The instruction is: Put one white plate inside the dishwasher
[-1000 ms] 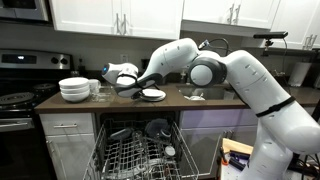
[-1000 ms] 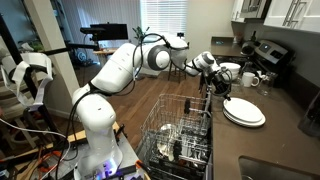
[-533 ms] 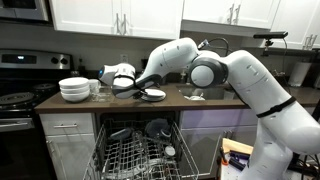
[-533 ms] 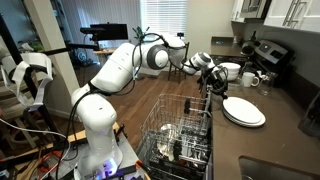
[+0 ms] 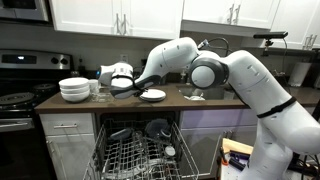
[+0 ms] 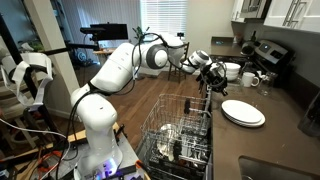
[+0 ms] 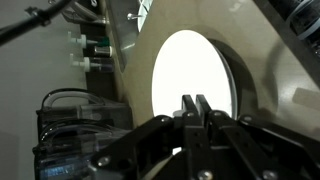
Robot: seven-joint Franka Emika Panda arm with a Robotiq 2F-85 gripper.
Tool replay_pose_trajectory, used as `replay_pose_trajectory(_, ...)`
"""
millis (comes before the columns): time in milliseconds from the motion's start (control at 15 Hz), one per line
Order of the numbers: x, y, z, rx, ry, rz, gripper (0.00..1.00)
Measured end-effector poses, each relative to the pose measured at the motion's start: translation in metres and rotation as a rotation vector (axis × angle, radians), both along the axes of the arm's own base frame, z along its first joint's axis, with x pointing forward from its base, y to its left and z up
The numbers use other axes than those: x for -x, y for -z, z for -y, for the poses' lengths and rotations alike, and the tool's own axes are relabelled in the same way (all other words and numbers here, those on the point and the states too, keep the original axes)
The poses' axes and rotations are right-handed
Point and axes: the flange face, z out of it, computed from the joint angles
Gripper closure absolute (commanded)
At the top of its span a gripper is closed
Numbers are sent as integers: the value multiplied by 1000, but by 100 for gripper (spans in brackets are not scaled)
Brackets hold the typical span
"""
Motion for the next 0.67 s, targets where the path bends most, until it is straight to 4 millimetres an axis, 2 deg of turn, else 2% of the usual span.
replay_pose_trajectory(200,-1,0,-1,-1,-11,4,94)
replay_pose_trajectory(267,-3,0,-3,-7,-25,12,71)
replay_pose_trajectory(400,-9,0,-7,-27,-65,38,63)
replay_pose_trajectory(667,-18,-1,-11,-56,-124,79,37)
